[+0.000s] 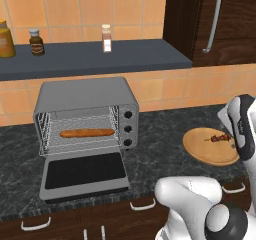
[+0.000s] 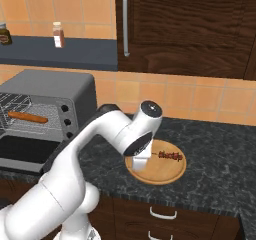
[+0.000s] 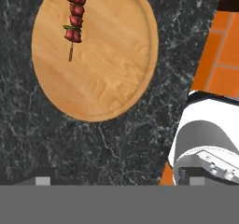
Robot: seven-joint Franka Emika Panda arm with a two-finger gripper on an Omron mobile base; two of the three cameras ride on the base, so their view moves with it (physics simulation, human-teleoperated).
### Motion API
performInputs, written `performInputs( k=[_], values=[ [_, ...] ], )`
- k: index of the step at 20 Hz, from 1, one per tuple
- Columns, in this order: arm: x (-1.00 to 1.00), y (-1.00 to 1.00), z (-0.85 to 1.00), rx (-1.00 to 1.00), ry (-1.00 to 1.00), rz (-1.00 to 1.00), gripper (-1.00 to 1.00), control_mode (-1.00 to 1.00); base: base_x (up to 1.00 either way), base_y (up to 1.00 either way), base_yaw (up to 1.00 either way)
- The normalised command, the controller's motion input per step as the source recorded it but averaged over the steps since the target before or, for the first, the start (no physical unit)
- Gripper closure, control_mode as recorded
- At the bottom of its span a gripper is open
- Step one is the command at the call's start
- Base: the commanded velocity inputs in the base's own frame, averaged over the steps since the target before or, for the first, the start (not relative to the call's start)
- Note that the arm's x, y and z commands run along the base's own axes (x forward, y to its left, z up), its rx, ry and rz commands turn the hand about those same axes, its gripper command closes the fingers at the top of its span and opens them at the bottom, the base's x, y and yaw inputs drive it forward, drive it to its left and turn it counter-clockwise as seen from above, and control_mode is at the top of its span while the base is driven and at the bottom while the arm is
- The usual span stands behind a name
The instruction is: Pick up the kebab skewer and baguette bread, and place them inside the toaster oven. Close the toaster oven door and start by setting the timer.
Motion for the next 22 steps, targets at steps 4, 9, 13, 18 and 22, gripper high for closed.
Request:
performInputs(
  k=[4,9,13,18,22],
  values=[
    [0.00,-0.52,-0.21,-0.07,0.14,0.00,-1.00,-1.00,0.00,0.00,0.00],
    [0.16,-0.16,-0.68,-0.15,0.00,0.00,-1.00,-1.00,0.00,0.00,0.00],
    [0.61,-0.31,-0.16,0.00,0.00,0.00,-1.00,-1.00,0.00,0.00,0.00],
    [0.54,-0.52,-0.09,0.00,0.03,0.00,-1.00,-1.00,0.00,0.00,0.00],
    [0.41,-0.18,-0.04,0.00,0.13,-0.03,-1.00,-1.00,0.00,0.00,0.00]
  ],
)
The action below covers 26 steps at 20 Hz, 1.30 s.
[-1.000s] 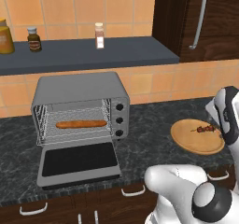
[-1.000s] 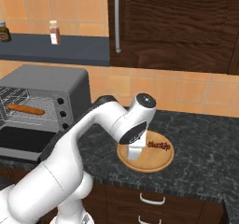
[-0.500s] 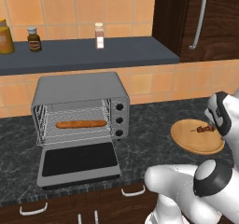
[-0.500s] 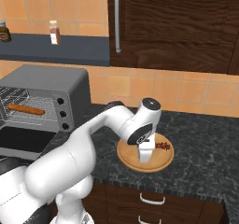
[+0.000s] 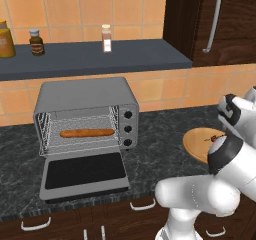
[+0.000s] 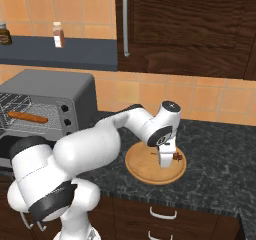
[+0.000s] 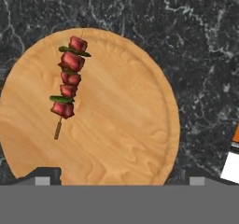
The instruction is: Pick up the kebab skewer and baguette bread, and place them inside the toaster oven. Close the toaster oven door and start by setting the timer.
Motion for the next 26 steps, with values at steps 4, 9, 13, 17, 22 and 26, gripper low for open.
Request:
performInputs(
  k=[4,9,13,17,22,26],
  values=[
    [0.36,-0.15,-0.16,0.00,0.09,-0.05,-1.00,-1.00,0.00,0.00,0.00],
    [0.28,-0.02,-0.44,0.00,0.03,-0.05,-1.00,-1.00,0.00,0.00,0.00],
    [0.15,-0.10,-0.46,0.00,0.04,-0.02,-1.00,-1.00,0.00,0.00,0.00],
    [0.11,-0.26,-0.28,0.00,0.08,0.00,-1.00,-1.00,0.00,0.00,0.00],
    [0.24,-0.11,-0.21,0.00,0.06,0.00,-1.00,-1.00,0.00,0.00,0.00],
    [0.42,-0.01,-0.11,0.00,0.00,0.00,-1.00,-1.00,0.00,0.00,0.00]
  ],
)
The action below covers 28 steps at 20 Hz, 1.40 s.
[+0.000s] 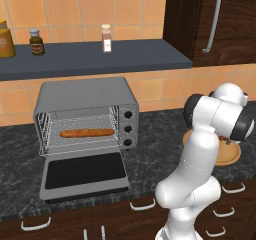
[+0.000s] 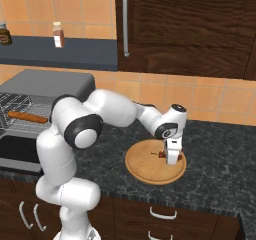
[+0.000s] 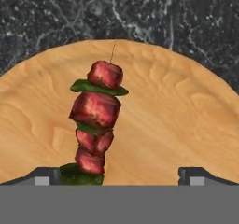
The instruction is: Pick up the kebab skewer and baguette bread, and place them inside the toaster oven. Close the toaster oven door and start by setting the timer.
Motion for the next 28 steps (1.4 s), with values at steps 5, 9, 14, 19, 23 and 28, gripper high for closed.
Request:
performInputs(
  k=[5,9,14,19,23,28],
  values=[
    [0.26,-0.14,-0.24,0.00,0.01,0.00,-1.00,-1.00,0.00,0.00,0.00],
    [0.31,-0.15,-0.25,0.00,0.01,0.00,-1.00,-1.00,0.00,0.00,0.00],
    [0.19,-0.09,-0.31,0.00,0.00,0.00,-1.00,-1.00,0.00,0.00,0.00],
    [0.03,0.00,-0.39,0.00,0.00,0.00,1.00,-1.00,0.00,0.00,0.00],
    [0.00,0.00,-0.07,0.00,0.00,0.00,1.00,-1.00,0.00,0.00,0.00],
    [-0.07,0.00,-0.01,0.00,0.00,-0.01,1.00,-1.00,0.00,0.00,0.00]
  ],
)
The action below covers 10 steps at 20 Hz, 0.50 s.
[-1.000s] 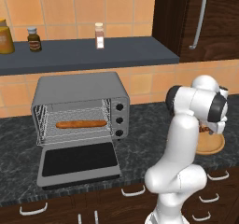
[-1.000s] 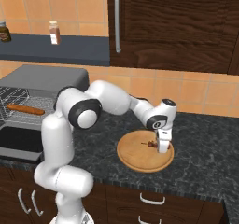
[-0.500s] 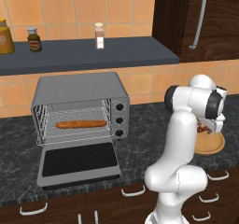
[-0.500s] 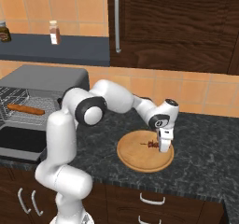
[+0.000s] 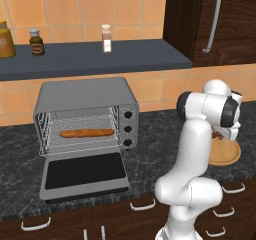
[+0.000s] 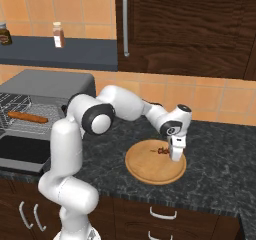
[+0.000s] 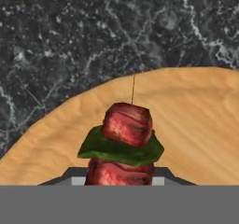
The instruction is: Pick up the kebab skewer and baguette bread, and place them inside the toaster oven. Close the toaster oven door and start by setting the timer.
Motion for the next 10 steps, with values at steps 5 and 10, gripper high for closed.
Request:
performInputs(
  k=[5,10],
  values=[
    [-0.54,0.00,0.37,0.00,0.00,-0.08,1.00,-1.00,0.00,0.00,0.00],
    [-0.61,0.31,0.50,0.00,0.00,-0.16,1.00,-1.00,0.00,0.00,0.00]
  ],
)
